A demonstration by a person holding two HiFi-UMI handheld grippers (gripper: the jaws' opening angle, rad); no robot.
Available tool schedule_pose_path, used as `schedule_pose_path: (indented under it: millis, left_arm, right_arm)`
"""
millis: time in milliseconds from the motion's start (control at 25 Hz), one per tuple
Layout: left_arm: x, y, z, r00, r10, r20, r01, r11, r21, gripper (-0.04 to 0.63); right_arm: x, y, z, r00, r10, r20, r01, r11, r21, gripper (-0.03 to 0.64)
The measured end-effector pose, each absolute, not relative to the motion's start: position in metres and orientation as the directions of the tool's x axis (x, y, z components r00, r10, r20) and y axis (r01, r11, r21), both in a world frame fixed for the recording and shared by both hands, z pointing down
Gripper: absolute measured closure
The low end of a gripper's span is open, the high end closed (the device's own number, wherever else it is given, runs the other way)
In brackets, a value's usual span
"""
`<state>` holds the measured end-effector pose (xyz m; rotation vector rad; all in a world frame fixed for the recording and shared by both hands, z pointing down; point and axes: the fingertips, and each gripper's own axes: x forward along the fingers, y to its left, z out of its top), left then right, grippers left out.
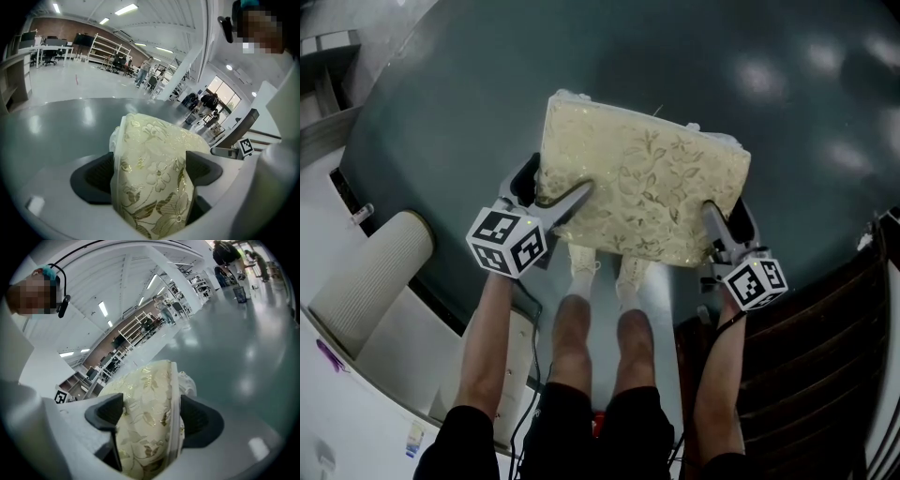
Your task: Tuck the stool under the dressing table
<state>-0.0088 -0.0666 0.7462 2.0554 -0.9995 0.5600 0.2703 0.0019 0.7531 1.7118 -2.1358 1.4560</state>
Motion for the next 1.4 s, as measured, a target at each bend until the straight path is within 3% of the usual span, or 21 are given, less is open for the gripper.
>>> schedule_pose_path:
  millis: [440,1400]
  left_arm:
    - [-0.008,-0.068,0.748,0.61,-0.478,0.633,-0.792,-0.407,0.456,0.098]
    - [-0.012,-0.061,0.743,0.634,-0.501,0.589,-0.773,-0.432,0.465,0.121]
  right_arm:
    - [0.268,0.001,0.759,-0.44,-0.746,0.5,-0.708,-0.054,-0.704,0.243]
    - [0.268,0.005,0.755,-0.435,-0.757,0.487,-0.731,-0.02,-0.683,0.244]
